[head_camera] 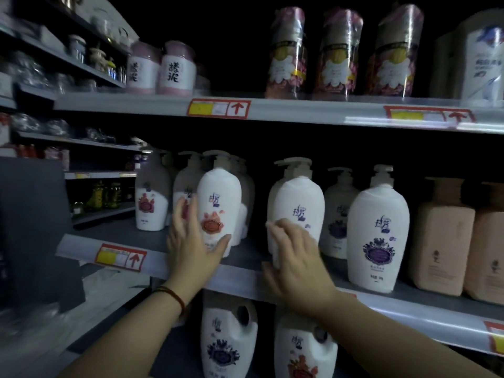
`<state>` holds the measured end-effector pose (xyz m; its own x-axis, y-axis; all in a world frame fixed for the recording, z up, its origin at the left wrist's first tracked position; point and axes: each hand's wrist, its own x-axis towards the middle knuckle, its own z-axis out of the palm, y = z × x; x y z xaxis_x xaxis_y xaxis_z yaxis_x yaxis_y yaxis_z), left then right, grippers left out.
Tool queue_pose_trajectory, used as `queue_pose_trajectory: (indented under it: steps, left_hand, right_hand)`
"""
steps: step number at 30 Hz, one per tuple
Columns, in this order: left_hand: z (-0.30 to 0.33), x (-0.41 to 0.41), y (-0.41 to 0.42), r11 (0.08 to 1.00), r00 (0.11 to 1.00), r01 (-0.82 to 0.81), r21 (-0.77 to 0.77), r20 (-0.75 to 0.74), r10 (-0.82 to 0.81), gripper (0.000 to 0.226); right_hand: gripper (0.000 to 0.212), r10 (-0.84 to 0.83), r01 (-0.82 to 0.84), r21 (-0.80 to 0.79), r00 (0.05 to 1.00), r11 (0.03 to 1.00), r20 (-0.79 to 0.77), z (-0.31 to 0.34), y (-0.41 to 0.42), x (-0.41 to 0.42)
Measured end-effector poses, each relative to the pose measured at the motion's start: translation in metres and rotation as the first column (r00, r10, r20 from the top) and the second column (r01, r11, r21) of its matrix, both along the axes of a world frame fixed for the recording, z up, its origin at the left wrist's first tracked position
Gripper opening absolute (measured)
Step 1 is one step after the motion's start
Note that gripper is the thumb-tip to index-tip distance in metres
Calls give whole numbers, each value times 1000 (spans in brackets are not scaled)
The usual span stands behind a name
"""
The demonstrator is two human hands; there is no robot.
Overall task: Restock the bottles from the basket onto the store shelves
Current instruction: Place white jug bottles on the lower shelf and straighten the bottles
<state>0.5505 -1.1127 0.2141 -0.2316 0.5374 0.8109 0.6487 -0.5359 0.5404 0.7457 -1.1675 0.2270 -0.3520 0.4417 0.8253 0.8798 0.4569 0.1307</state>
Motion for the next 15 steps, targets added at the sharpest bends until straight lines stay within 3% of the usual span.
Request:
queue_pose_trajectory:
  steps: [1, 3, 6, 8, 10, 15]
  left_hand:
    - [1, -14, 8, 995, 998, 49, -88, 51, -44, 105]
    - [-1, -32, 23, 935, 976, 211, -285, 122, -182, 123]
    - [-12, -38, 37, 865, 963, 271, -423, 121, -243, 119]
    - [-16, -40, 45, 867, 958, 284, -410, 156, -240, 89]
    - [-16, -39, 45, 865, 951, 306, -397, 159, -263, 68]
    - [-16, -40, 32, 864, 943, 326, -383, 70, -325, 64]
  right_hand:
    - [66, 61, -61, -95, 998, 994, -1, 4, 4, -17]
    - [65, 84, -139, -339, 981, 930, -172, 10, 19, -51]
    - [69, -75, -225, -594, 896, 772, -438, 17, 47, -83]
    - [78, -144, -320, -627, 806, 710, -574, 16, 58, -89]
    - [80, -159, -333, -601, 769, 727, -619, 9, 61, -91]
    - [62, -132, -290, -518, 764, 805, -632, 0, 61, -89]
